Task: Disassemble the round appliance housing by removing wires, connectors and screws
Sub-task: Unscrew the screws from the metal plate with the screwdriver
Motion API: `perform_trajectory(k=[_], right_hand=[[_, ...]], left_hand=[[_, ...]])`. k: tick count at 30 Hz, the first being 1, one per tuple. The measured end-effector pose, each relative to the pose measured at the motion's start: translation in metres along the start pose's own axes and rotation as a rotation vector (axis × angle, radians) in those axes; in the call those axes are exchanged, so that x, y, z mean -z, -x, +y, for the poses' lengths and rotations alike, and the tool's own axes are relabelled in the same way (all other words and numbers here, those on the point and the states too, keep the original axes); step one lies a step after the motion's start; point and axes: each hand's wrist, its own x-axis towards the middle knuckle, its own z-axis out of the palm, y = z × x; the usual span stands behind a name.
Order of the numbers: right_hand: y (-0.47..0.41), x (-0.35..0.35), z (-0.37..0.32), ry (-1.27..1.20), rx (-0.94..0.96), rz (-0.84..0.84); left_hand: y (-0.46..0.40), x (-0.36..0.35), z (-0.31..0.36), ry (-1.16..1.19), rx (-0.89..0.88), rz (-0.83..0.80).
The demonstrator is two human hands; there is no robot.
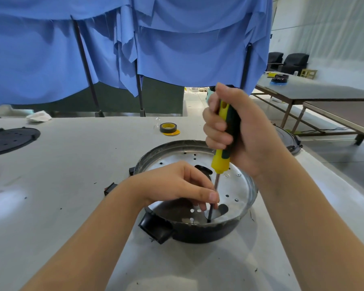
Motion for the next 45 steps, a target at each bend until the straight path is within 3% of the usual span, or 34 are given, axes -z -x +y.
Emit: perform_trajectory(k=[3, 6, 14, 17, 22, 25, 31, 35, 39, 45], right_hand=[[0.000, 0.001, -0.002, 0.393, -0.024, 0.240], [0.002, 0.004, -0.006, 0.679, 0.110, 0.350], [0.001, -0.018, 0.003, 0.426, 0.250, 0.343], [0.003, -0.019, 0.004, 0.246, 0.276, 0.218], [0.005, -0.012, -0.001, -0.007, 0.147, -0.024], [0.004, -0.009, 0.000, 0.034, 0.154, 0.009], [0.001, -0.013, 0.001, 0.446, 0.161, 0.333], [0.000, -0.015, 0.005, 0.361, 0.181, 0.428], [-0.003, -0.015, 0.010, 0.224, 0.224, 0.377], [-0.004, -0.007, 0.009, 0.045, 0.174, 0.100]], left_hand=[[0.000, 0.001, -0.001, -0.012, 0.003, 0.021], [-0.002, 0.001, -0.002, -0.021, 0.001, 0.028], [0.001, 0.002, -0.001, -0.025, 0.011, 0.006], [0.002, 0.000, 0.000, -0.040, 0.010, -0.008], [0.000, 0.000, 0.000, -0.057, 0.030, -0.011], [0.000, 0.000, -0.001, -0.072, 0.031, -0.006], [0.000, 0.001, -0.002, -0.076, 0.047, 0.001], [-0.002, 0.001, -0.002, -0.095, 0.064, 0.013], [-0.002, 0.001, -0.001, -0.092, 0.071, 0.021], [-0.002, 0.001, -0.001, -0.078, 0.061, 0.009]])
